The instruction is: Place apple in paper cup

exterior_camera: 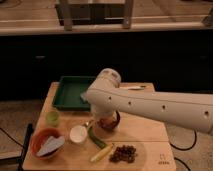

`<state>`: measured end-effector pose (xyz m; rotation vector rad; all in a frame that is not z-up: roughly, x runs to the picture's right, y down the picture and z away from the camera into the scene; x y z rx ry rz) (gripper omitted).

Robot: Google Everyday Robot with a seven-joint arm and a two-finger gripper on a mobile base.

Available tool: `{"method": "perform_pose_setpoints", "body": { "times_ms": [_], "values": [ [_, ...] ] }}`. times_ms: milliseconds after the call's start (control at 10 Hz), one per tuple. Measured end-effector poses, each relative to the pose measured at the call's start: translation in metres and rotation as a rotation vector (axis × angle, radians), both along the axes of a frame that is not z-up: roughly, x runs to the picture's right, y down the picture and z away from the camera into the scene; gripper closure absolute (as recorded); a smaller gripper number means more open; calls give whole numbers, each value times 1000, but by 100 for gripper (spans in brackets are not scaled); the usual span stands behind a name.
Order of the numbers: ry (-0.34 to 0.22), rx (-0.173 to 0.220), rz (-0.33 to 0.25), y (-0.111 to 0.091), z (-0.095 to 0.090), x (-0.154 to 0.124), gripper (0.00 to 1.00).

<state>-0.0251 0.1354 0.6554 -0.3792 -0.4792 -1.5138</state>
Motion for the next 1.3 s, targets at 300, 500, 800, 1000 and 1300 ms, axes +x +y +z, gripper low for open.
{"method": "perform_pose_setpoints", "body": {
  "times_ms": [300, 500, 800, 1000, 1300],
  "values": [
    [-6, 3, -21, 1, -1, -6, 100],
    [-18, 12, -35, 2, 0, -18, 100],
    [-41, 16, -59, 5, 1, -37, 100],
    [-58, 14, -70, 8, 4, -46, 100],
    [-83, 8, -80, 14, 10, -61, 100]
  ]
}}
